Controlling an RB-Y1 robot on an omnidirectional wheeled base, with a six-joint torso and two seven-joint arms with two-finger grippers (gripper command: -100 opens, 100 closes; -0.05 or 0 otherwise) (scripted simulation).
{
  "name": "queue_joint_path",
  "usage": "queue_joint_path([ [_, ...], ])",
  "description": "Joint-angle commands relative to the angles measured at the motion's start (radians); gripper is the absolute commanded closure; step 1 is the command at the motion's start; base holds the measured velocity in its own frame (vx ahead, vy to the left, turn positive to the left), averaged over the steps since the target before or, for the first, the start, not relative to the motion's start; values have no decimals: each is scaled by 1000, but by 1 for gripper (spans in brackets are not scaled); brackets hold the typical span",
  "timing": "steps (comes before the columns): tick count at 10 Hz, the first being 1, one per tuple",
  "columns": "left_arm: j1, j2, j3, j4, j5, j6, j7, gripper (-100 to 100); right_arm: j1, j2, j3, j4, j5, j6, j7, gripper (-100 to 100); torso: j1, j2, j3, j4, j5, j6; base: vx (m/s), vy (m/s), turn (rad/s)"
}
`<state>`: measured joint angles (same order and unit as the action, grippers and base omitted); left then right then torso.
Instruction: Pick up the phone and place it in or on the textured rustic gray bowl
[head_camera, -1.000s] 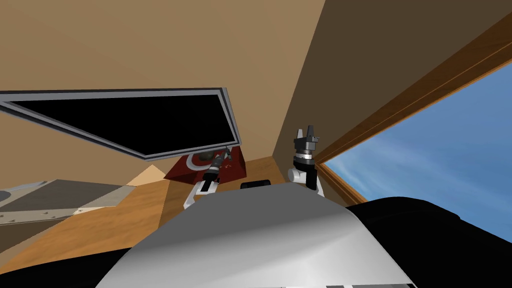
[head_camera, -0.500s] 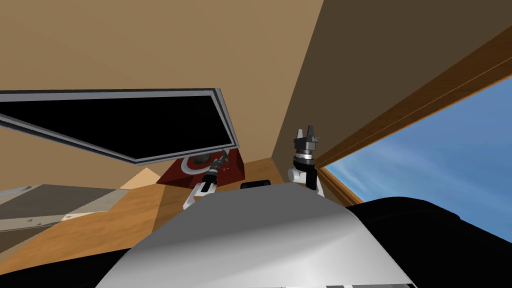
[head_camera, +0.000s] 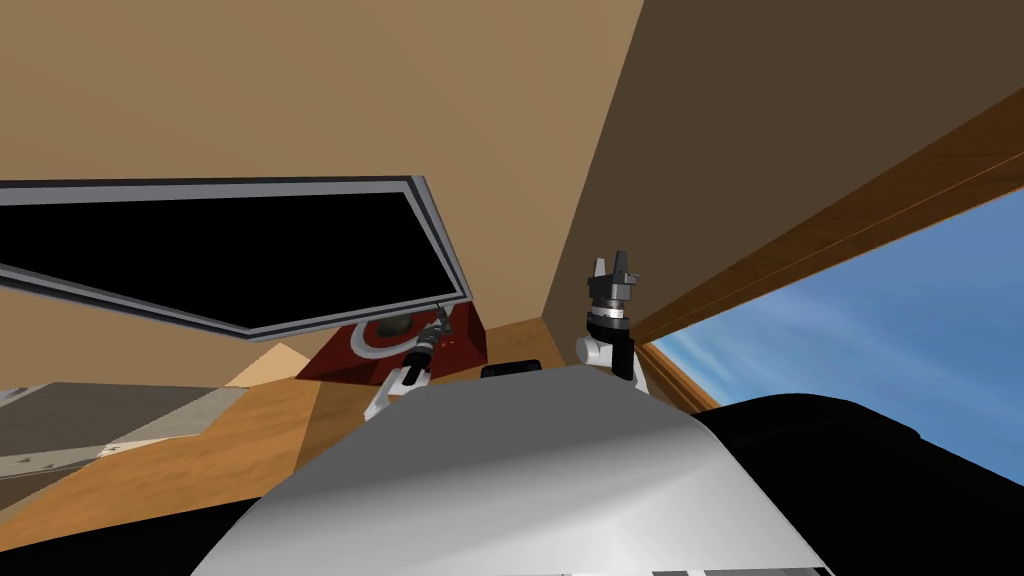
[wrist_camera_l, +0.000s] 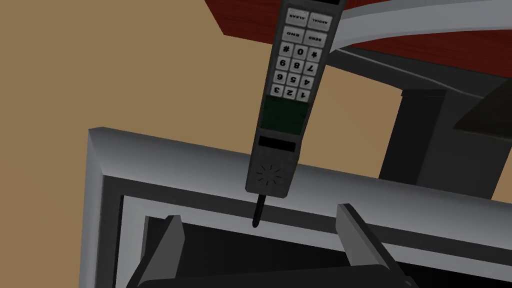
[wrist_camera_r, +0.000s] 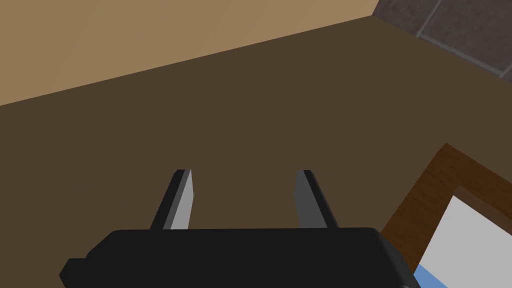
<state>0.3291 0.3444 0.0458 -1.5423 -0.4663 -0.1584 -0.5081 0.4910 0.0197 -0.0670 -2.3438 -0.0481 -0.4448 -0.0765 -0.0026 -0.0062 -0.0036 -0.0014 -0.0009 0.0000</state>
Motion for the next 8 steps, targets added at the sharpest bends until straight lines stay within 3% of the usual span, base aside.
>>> queue_joint_path([
  [1,-8,4,11,44,-16,1,-23,-100,0,0,0,0,0,0,0,0,0,0,0,0,0,0,93,-46,-19],
  [8,-29,26,39,168,-65,14,-91,-100,0,0,0,0,0,0,0,0,0,3,1,0,0,0,63,-41,-18],
])
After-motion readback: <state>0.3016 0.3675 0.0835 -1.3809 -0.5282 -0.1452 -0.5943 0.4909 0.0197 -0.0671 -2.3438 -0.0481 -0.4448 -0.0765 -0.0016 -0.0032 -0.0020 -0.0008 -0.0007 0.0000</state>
